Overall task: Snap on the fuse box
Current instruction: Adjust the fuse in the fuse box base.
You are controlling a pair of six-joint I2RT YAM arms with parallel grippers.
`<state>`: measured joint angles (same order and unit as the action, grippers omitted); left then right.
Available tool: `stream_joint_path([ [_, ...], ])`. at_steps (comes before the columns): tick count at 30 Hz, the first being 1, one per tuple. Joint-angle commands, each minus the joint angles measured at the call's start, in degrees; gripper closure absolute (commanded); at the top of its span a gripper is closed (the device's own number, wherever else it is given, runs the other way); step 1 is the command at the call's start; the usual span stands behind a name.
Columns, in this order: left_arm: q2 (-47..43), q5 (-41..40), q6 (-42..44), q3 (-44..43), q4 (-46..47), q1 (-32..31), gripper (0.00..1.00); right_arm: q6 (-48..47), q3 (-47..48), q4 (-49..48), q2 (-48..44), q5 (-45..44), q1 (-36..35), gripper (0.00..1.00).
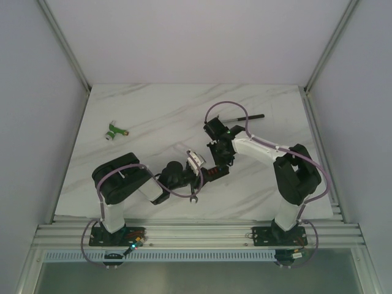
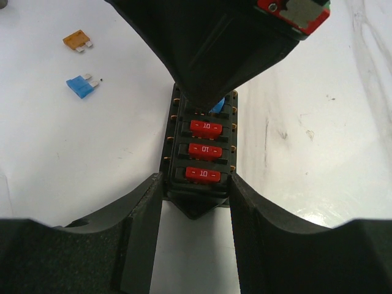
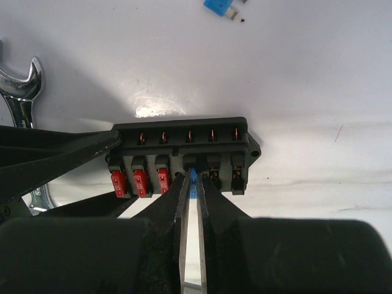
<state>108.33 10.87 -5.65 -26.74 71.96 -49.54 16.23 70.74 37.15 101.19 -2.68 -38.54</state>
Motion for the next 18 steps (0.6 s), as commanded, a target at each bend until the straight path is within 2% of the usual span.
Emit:
stream_joint_path([
  [1, 1.2, 0.7, 1.0, -0.5, -1.0, -0.3, 0.73, -1.6, 0.8, 3.6, 5.0, -2.4, 1.2, 1.00],
  [18, 1.7, 0.7, 0.8, -1.4, -1.9, -0.3, 0.77, -2.6, 5.0, 1.2, 13.0, -1.5, -1.4, 1.00],
])
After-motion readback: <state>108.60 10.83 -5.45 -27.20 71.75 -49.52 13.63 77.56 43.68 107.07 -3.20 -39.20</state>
